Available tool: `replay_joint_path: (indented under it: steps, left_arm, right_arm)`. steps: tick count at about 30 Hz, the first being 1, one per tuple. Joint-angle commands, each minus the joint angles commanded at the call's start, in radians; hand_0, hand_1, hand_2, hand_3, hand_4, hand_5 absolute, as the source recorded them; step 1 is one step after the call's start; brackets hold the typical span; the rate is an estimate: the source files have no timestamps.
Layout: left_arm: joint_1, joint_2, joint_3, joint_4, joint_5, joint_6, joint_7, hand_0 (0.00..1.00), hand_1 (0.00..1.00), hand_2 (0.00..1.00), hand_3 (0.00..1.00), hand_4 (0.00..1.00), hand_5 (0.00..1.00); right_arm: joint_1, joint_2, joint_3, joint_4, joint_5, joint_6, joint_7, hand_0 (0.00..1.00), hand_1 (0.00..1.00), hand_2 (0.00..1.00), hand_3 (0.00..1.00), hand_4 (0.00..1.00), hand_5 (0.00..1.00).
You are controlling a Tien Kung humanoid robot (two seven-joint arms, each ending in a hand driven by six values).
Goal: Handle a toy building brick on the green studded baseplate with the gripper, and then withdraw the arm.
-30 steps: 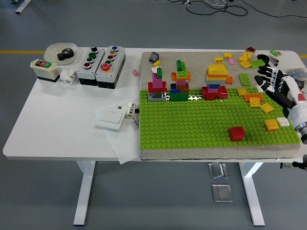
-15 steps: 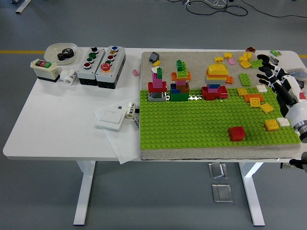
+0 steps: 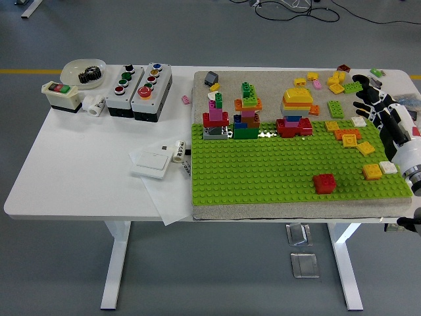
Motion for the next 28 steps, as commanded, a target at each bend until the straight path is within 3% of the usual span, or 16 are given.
replay_joint_path:
  steps: [28]
  left_arm:
    - [-0.006,-0.006,0.018,0.000,-0.018,0.004,-0.008,0.802,0.687,0.589,0.532,0.527,0.503]
  right_arm:
    - [0.000,0.008,0.014,-0.004,0.067,-0.007,-0.026,0.855,0.797,0.829,0.845,0.993,0.814]
